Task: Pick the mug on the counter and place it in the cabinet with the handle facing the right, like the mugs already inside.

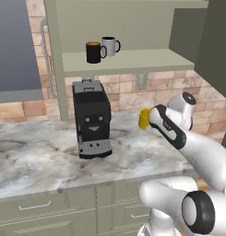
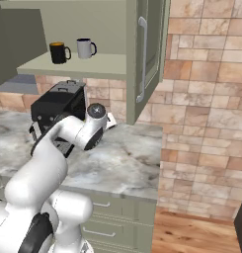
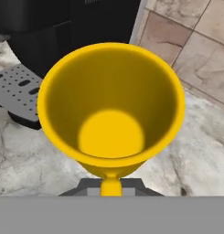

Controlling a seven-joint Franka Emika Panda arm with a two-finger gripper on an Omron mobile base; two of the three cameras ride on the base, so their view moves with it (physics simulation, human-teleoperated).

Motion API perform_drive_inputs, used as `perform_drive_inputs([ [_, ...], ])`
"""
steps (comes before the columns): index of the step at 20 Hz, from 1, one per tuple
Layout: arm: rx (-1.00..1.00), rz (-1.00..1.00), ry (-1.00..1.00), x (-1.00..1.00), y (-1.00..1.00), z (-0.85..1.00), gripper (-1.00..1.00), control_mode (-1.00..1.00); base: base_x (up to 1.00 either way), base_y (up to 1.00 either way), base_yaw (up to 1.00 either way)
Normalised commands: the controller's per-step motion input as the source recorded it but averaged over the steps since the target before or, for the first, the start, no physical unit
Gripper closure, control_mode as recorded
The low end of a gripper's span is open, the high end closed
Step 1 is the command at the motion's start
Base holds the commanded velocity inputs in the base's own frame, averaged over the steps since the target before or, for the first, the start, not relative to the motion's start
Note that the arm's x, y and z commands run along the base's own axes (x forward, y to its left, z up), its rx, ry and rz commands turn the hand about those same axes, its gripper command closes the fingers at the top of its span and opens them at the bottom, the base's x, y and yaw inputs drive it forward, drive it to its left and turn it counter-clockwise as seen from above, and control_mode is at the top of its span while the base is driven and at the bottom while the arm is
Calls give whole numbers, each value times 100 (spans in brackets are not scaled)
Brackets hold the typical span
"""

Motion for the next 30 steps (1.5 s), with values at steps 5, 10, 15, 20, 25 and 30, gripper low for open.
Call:
perform_drive_inputs([
  [5, 0, -10, 0, -24, 15, 62, 100, -100, 0, 0, 0],
  [10, 0, -10, 0, -22, 4, 69, 100, -100, 0, 0, 0],
  [15, 0, -8, -1, -21, 0, 69, 100, -100, 0, 0, 0],
  [20, 2, -1, -10, -9, 0, 70, 100, -100, 0, 0, 0],
  [25, 6, 0, -12, -4, 0, 65, 100, -100, 0, 0, 0],
  [30, 3, 0, -10, 0, 0, 58, 100, -100, 0, 0, 0],
])
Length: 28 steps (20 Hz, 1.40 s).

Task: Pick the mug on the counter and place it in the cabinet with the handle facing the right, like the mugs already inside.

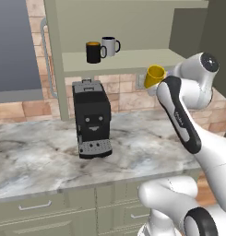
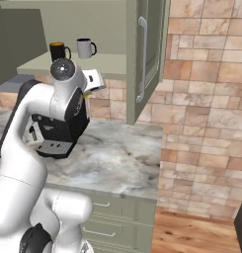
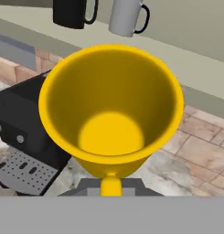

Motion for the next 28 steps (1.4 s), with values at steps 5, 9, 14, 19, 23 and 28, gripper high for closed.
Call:
perform_drive_inputs([
  [5, 0, -1, -2, 7, 0, 34, 100, -100, 0, 0, 0],
  [9, 1, -1, -1, 31, -8, 7, 100, -100, 0, 0, 0],
  [14, 6, -1, -3, 43, -16, 14, 100, -100, 0, 0, 0],
  [19, 9, 0, 0, 54, -10, 3, 100, -100, 0, 0, 0],
  [23, 11, 0, 0, 63, -3, 0, 100, -100, 0, 0, 0],
  [28, 7, 0, 0, 67, 0, 0, 100, -100, 0, 0, 0],
])
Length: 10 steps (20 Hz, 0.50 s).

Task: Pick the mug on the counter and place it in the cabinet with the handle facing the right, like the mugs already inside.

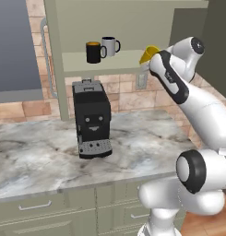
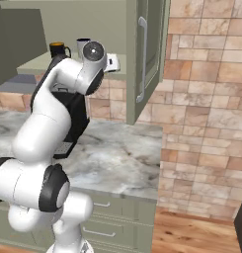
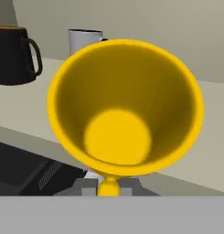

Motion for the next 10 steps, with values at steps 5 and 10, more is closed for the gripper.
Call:
perform_drive_inputs([
  [5, 3, 0, 2, 73, 0, 0, 100, -100, 0, 0, 0],
  [10, 3, 0, 1, 63, 0, 0, 100, -100, 0, 0, 0],
])
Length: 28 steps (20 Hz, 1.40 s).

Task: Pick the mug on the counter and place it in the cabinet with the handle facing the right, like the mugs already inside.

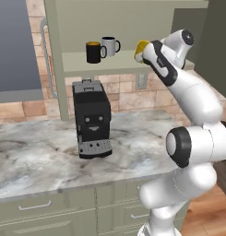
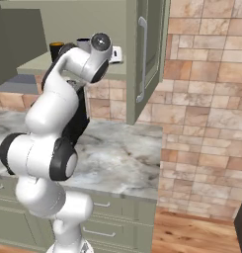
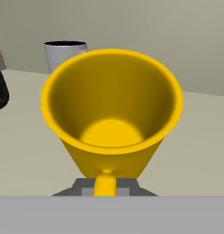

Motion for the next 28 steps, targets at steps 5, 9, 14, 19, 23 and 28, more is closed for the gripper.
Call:
perform_drive_inputs([
  [5, 6, 1, 0, 59, 0, 0, 100, -100, 0, 0, 0],
  [9, 6, 6, 0, 38, 0, 0, 100, -100, 0, 0, 0],
  [14, 1, 4, 0, 9, 0, 8, 100, -100, 0, 0, 0],
  [19, 0, 6, 0, 5, 0, 3, 100, -100, 0, 0, 0],
  [23, 0, 13, 1, 22, 0, 0, 100, -100, 0, 0, 0],
  [28, 0, 16, 4, 24, 0, 0, 100, -100, 0, 0, 0],
])
